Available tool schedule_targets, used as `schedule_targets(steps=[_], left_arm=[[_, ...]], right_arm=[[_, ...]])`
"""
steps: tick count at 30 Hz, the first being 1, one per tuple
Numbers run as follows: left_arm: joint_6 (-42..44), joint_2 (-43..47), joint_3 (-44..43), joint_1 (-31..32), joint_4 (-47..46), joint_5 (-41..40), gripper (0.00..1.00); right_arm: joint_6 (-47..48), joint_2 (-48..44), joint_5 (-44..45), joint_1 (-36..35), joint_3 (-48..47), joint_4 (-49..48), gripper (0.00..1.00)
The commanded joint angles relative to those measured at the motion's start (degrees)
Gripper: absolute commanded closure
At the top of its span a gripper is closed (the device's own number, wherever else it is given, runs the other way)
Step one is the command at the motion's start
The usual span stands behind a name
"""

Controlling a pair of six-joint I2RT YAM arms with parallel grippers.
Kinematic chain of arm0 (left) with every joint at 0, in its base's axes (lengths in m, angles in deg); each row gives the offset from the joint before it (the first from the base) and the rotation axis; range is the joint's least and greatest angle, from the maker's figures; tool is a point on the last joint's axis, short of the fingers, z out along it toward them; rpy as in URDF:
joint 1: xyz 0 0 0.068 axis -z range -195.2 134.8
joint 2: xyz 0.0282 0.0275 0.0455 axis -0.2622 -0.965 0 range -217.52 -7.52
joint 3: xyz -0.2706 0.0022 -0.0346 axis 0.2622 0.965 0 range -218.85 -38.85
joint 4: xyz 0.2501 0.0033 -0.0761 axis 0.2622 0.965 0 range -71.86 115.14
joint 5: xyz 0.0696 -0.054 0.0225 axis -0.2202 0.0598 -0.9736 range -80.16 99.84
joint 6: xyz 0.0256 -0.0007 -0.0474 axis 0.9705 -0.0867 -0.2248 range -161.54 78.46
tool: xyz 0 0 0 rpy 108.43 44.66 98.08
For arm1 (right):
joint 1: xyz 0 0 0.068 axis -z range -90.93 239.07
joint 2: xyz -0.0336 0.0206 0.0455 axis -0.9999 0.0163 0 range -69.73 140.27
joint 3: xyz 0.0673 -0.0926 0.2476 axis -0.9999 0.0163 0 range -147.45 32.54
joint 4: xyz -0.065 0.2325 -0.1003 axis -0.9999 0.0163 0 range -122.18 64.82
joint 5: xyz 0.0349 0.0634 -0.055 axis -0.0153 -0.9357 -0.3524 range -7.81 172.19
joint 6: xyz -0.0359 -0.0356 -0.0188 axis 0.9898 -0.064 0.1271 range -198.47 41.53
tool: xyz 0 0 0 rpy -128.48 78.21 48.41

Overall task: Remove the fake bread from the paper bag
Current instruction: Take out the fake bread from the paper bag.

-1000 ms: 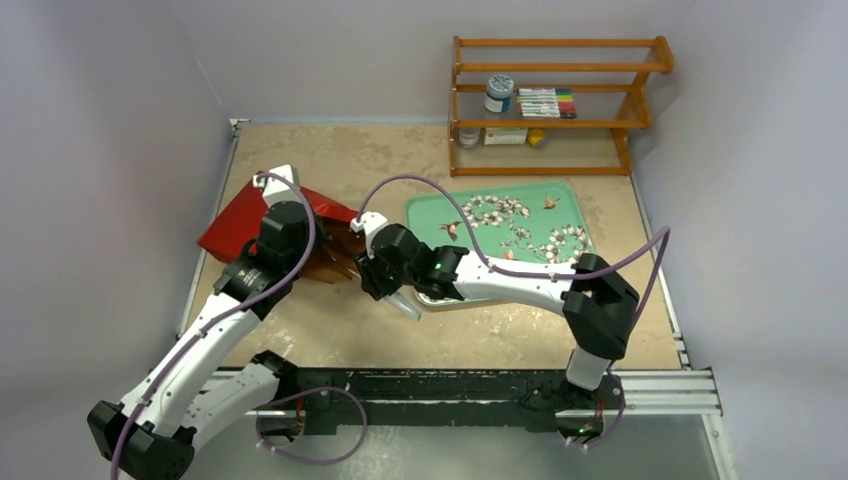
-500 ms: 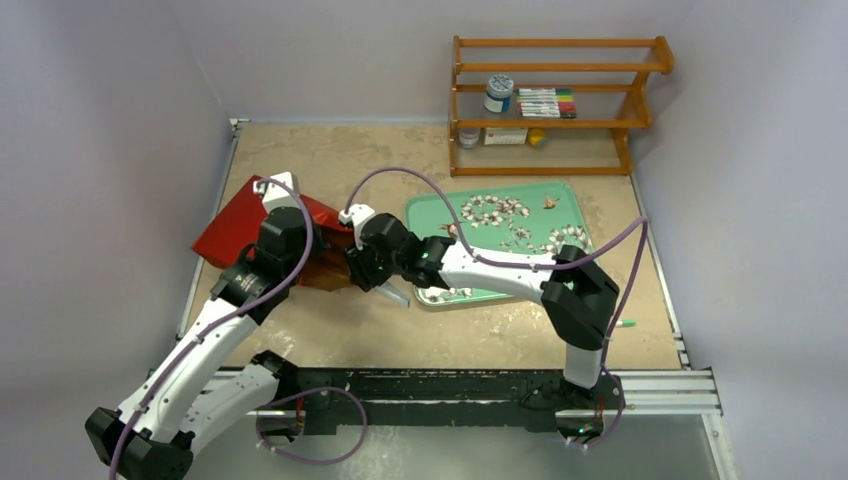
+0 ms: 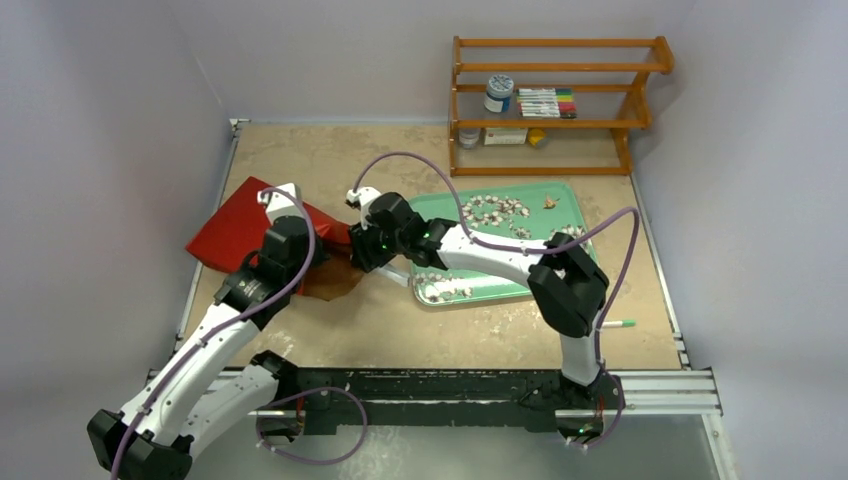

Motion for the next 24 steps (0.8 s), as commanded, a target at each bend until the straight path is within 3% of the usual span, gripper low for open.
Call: schedule_targets(steps=[1, 15, 24], left_arm=[[-0.9, -0.6, 0.3, -0.1, -0.9, 0.6, 1.00], [-1.0, -2.1, 1.1, -0.1, -1.9, 2.4, 1.00], [-1.0, -2.3, 2.1, -0.1, -1.9, 3.3, 1.00]], right_arm=[[0.2, 0.5, -3.6, 0.2, -3.4, -4.2, 0.54], [0.2, 4.0, -1.2, 0.2, -7.5, -5.5, 0.51], [-0.3, 4.9, -0.9, 0.3, -5.1, -9.3, 0.50]])
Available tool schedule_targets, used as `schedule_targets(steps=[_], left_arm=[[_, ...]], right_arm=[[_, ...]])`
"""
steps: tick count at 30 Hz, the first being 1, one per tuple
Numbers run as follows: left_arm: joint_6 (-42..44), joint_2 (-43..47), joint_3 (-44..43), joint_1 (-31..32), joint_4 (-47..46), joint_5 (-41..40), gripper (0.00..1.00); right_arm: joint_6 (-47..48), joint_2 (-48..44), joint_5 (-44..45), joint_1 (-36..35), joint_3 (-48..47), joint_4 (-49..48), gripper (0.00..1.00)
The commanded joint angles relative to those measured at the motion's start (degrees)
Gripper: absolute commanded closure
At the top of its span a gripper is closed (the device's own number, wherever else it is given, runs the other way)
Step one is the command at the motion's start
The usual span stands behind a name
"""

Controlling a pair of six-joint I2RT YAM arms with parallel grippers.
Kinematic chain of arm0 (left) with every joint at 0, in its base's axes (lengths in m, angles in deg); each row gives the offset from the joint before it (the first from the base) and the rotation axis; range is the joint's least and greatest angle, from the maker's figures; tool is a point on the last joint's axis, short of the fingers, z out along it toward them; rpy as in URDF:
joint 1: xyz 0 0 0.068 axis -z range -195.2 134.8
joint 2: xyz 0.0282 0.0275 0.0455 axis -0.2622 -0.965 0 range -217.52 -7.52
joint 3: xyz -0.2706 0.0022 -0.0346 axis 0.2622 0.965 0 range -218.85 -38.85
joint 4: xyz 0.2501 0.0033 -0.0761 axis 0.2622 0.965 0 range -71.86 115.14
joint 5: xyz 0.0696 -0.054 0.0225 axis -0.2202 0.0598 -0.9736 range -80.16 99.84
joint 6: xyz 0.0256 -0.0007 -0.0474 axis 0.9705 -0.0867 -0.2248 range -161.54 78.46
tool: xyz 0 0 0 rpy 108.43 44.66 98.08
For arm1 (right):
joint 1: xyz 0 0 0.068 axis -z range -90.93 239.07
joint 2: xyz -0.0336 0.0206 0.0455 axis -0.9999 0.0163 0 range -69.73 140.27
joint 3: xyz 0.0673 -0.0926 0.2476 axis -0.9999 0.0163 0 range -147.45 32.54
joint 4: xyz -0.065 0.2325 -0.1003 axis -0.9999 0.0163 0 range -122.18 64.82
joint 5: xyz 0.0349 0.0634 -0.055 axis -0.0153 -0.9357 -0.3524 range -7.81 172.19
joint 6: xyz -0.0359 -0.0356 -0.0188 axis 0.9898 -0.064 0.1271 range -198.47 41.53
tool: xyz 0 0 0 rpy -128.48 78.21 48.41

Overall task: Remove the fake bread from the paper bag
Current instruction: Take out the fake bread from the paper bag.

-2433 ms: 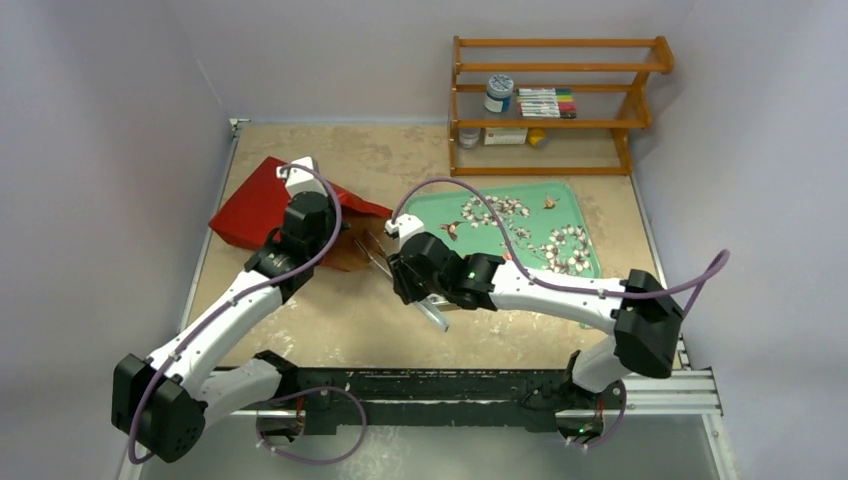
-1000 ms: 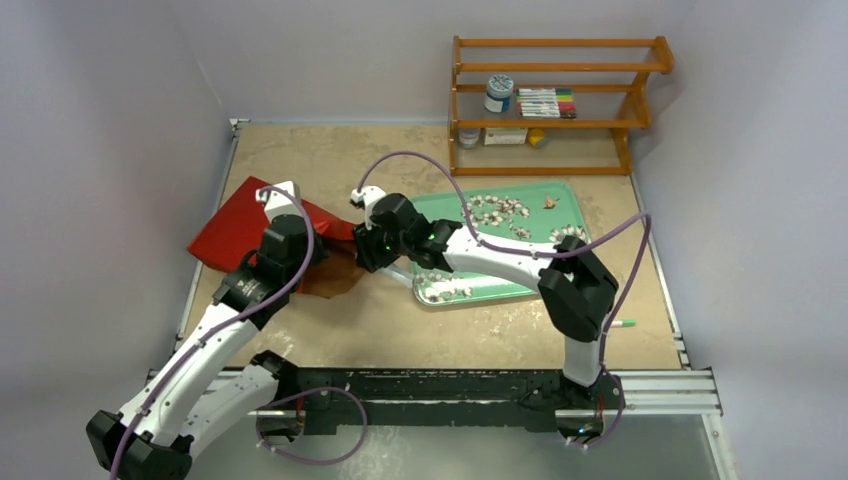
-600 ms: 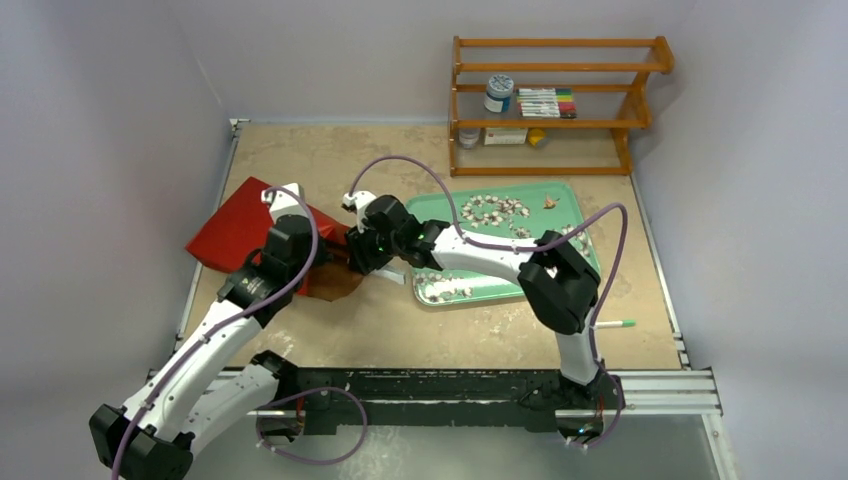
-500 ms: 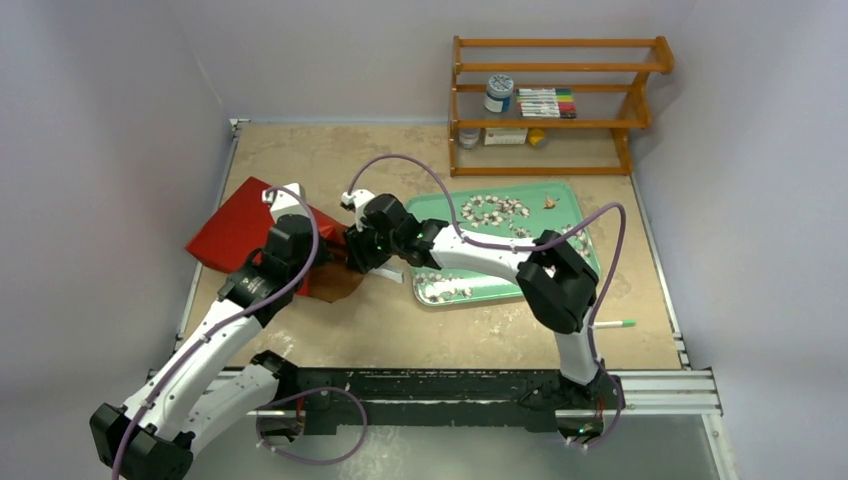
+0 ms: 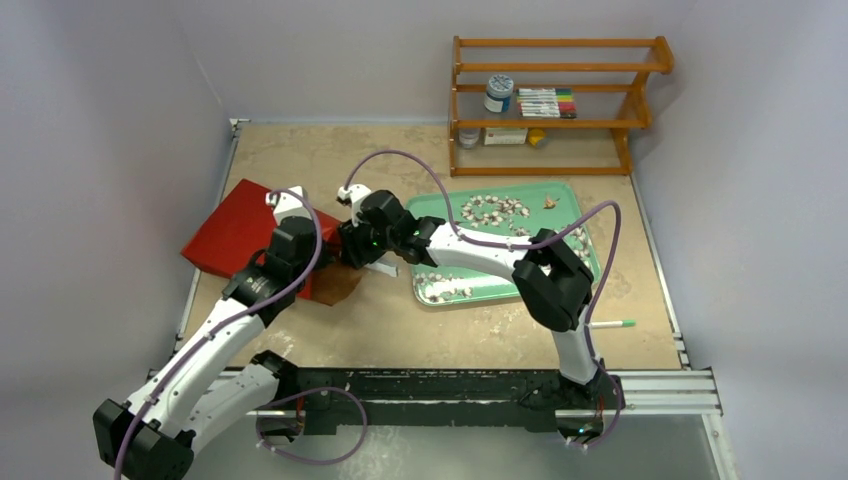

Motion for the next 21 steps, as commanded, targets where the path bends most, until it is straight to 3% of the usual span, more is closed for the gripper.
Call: schedule_targets(steps=[1, 21], left_arm=[[-0.7, -0.4, 0.1, -0.1, -0.7, 1.5, 1.00], [-1.1, -2.4, 0.1, -0.1, -0.9, 3.8, 1.00]], right_arm=[[-0.4, -0.4, 0.6, 0.1, -0.3, -7.5, 0.50], [-0.4, 0.3, 1.0, 0.1, -0.7, -13.6, 0.49]])
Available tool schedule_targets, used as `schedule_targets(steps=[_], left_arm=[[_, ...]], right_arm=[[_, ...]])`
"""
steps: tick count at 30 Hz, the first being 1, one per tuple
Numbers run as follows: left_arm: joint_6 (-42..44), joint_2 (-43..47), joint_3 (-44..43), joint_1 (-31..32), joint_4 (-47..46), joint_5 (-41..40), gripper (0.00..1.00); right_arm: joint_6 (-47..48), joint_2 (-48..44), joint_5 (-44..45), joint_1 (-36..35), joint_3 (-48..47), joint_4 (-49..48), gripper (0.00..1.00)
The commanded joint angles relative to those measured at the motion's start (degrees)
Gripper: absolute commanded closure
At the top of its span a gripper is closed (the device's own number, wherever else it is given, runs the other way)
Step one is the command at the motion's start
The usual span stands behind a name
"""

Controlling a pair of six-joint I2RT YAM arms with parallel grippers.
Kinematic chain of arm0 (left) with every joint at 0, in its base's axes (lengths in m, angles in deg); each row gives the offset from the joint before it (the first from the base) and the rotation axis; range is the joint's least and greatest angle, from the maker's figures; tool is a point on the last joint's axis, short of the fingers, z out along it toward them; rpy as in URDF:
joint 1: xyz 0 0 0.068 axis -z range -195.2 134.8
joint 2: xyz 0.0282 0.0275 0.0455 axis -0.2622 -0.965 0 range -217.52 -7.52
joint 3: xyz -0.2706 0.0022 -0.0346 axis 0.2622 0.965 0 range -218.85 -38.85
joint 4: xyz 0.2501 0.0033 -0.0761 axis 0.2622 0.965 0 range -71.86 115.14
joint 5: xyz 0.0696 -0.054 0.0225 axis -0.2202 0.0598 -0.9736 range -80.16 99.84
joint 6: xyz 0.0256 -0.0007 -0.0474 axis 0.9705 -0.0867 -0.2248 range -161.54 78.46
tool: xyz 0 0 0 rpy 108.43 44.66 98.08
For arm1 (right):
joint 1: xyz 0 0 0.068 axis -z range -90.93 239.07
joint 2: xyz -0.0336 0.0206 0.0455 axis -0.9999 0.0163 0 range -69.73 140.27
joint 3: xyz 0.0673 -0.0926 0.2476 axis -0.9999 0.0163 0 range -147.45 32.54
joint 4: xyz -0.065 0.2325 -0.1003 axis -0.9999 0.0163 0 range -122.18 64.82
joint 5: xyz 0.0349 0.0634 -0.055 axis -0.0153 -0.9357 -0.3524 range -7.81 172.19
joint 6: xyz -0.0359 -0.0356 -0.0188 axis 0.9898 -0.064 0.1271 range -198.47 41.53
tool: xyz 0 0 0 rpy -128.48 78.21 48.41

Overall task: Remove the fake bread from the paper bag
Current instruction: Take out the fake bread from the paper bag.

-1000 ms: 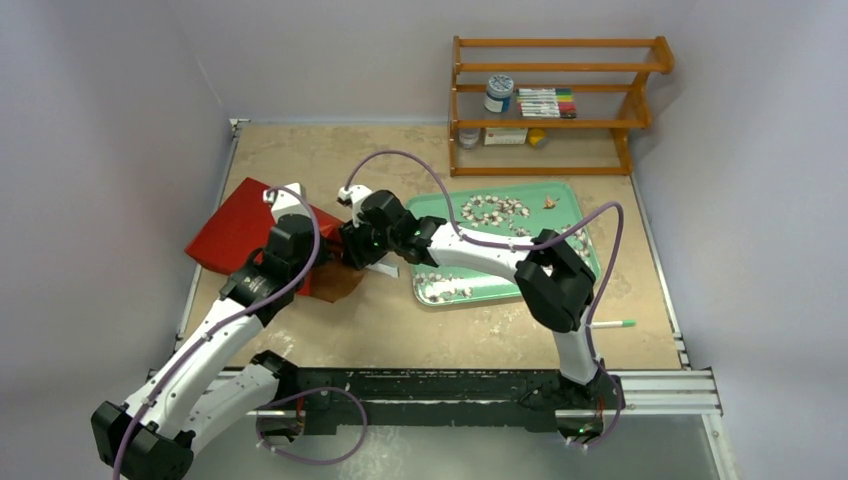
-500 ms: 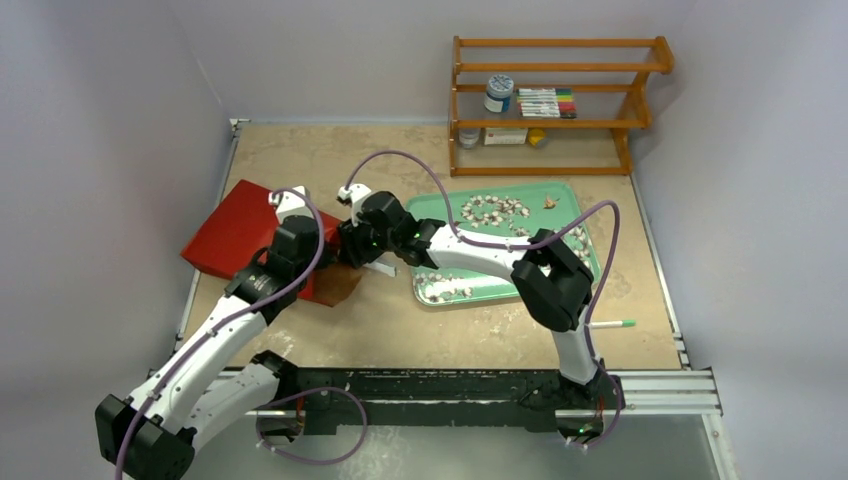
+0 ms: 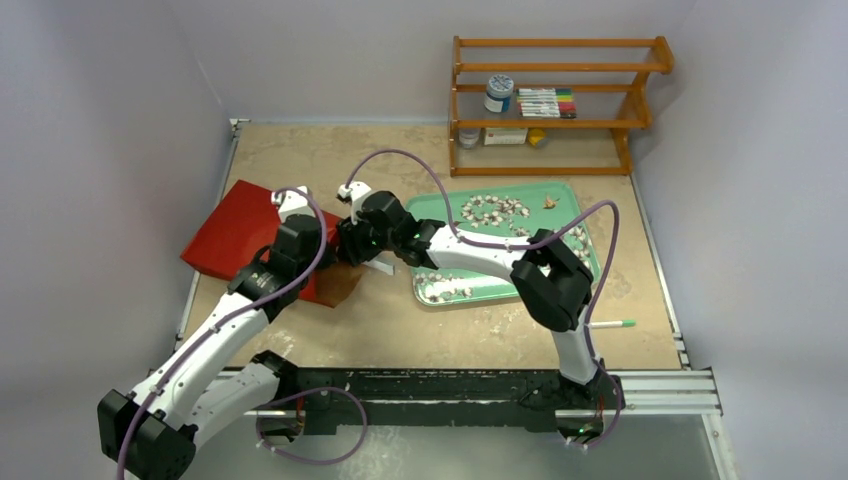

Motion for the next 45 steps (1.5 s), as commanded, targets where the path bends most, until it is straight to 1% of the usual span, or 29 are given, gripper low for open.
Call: schedule_targets(steps=[1, 10, 16, 19, 22, 23, 24, 29, 31, 35, 40, 45], left_arm=[[-1.1, 0.0, 0.1, 0.0, -0.7, 2.6, 1.00], [-1.1, -0.9, -0.1, 0.1, -1.8, 5.5, 1.00], [-0.9, -2.0, -0.1, 0.0, -2.1, 6.0, 1.00], [-0.8, -2.2, -0.3, 0.0, -2.1, 5.7, 1.00], [-0.9, -1.9, -0.8, 0.0, -1.9, 4.2, 1.00], [-1.0, -1.6, -1.1, 0.0, -1.8, 3.5, 1.00], [-1.1, -1.4, -1.3, 0.0, -1.9, 2.8, 1.00], [-1.3, -1.7, -3.3, 0.0, -2.4, -1.3, 1.00], [-1.8, -1.9, -4.2, 0.0, -2.9, -3.6, 1.00], [-1.6, -3.5, -6.1, 0.0, -5.4, -6.4, 1.00], [0.3, -8.6, -9.3, 0.0, -7.4, -5.9, 1.00], [0.9, -11.9, -10.5, 0.0, -10.0, -4.8, 1.00]], right_arm=[[-0.4, 0.6, -0.6, 0.2, -2.7, -7.7, 0.49], [-0.5, 4.4, -3.1, 0.1, -6.6, -11.0, 0.49], [-1.5, 3.7, -3.5, 0.0, -4.7, -16.8, 0.51], [-1.5, 2.9, -4.1, 0.0, -3.8, -18.7, 0.59], [-1.6, 1.5, -4.1, 0.1, -2.1, -19.3, 0.78], [-1.7, 1.0, -4.1, 0.1, -1.6, -18.8, 0.81], [-1.7, 0.3, -4.1, 0.0, -1.1, -18.4, 0.82], [-0.9, -4.1, -3.6, 0.0, 3.9, -14.3, 0.85], [-0.7, -6.3, -3.1, 0.1, 6.9, -13.3, 0.88], [-0.6, -10.8, -0.1, 0.0, 13.3, -12.3, 0.89], [-0.8, -16.9, 2.4, 0.0, 19.4, -10.1, 0.89], [-1.1, -21.6, 4.5, 0.0, 24.5, -8.0, 0.89]])
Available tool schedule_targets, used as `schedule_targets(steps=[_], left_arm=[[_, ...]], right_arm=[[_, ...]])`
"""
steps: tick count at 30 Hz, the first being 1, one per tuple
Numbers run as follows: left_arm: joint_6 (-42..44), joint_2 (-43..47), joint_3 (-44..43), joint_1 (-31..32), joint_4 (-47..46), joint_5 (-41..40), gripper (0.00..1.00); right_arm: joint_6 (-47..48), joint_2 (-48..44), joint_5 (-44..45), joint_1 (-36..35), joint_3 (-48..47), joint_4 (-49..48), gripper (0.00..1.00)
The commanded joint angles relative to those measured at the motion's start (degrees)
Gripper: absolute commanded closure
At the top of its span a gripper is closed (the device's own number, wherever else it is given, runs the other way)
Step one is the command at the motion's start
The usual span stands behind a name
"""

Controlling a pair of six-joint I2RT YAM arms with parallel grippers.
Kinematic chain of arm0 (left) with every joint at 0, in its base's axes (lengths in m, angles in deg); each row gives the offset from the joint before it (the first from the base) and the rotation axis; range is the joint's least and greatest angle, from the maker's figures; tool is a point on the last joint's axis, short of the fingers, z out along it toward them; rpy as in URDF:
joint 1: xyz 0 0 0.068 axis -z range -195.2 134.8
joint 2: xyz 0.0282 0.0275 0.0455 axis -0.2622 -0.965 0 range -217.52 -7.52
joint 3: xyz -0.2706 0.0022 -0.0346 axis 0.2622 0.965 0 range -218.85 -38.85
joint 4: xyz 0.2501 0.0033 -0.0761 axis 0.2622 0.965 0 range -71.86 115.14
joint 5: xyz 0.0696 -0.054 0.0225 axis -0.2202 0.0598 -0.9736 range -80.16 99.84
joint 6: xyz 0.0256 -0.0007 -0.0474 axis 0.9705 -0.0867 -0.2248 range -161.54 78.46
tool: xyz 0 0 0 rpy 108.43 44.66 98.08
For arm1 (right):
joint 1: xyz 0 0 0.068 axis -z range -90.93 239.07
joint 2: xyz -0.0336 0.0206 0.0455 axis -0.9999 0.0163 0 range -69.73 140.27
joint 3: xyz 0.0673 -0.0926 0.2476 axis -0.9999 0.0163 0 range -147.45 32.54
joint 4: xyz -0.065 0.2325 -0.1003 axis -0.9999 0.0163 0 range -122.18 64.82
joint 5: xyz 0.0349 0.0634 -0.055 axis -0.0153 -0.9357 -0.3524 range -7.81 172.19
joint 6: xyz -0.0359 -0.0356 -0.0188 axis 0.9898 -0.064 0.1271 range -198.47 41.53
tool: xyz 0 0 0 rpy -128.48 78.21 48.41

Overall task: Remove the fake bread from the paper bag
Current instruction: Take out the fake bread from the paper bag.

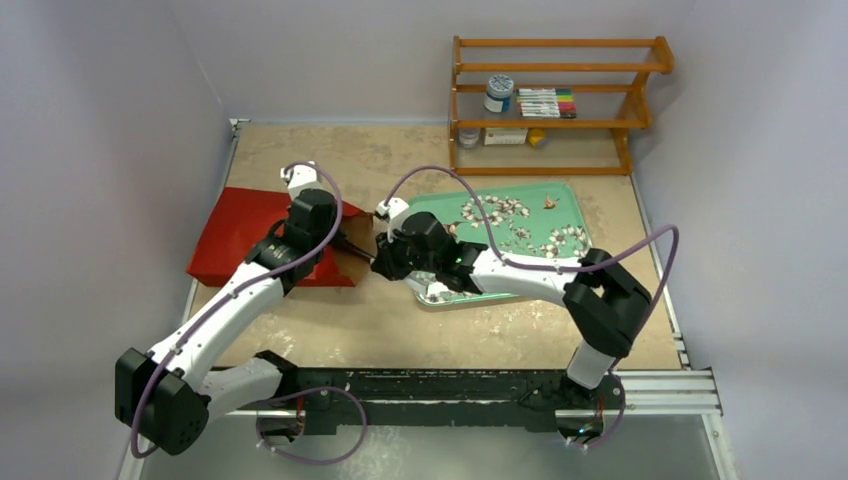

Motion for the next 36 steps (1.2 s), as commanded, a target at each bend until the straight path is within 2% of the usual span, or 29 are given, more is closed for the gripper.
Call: schedule_targets(steps=[1, 6, 12, 17, 27, 36], left_arm=[[1.3, -1.8, -3.2, 0.2, -5.2, -0.3, 1.00], [1.4, -3.4, -3.3, 0.2, -6.9, 0.3, 1.00], [1.0, -4.1, -1.8, 0.2, -8.6, 1.2, 1.00], [-0.1, -4.3, 0.4, 0.3, -10.6, 2.3, 1.00], [-0.8, -7.1, 0.7, 0.2, -14.3, 3.6, 1.00], [-0.6, -10.9, -0.3, 0.3, -16.5, 6.4, 1.00]], right_arm=[[-0.3, -6.0, 3.6, 0.1, 3.3, 0.2, 0.89], [-2.5, -11.8, 6.0, 0.0, 6.8, 4.3, 0.90], [-5.9, -21.0, 14.0, 0.1, 8.9, 11.3, 0.90], [-8.6, -26.6, 21.9, 0.0, 8.4, 16.5, 0.90], [-14.2, -36.2, 30.2, -0.2, 7.8, 27.4, 0.90], [-16.4, -39.8, 39.7, -0.3, 2.3, 35.0, 0.91]])
